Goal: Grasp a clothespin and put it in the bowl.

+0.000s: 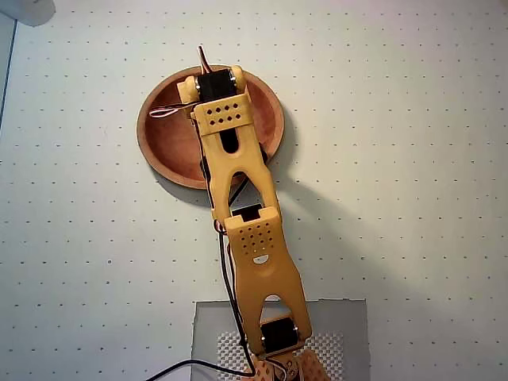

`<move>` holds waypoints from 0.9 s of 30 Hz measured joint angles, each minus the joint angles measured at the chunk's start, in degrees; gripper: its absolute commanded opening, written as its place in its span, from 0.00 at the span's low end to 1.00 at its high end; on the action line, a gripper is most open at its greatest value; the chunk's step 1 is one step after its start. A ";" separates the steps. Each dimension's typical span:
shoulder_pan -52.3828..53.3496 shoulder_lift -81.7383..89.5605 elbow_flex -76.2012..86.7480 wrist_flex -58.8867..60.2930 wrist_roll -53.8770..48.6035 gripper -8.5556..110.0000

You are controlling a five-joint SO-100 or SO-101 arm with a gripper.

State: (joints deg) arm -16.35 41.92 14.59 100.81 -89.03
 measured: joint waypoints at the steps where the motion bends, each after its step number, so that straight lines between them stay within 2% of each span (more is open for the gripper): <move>1: 0.09 -0.62 -1.14 0.00 0.00 0.04; 27: 0.62 -15.12 -5.98 -9.40 0.00 0.04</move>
State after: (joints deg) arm -15.73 26.81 8.61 91.41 -89.03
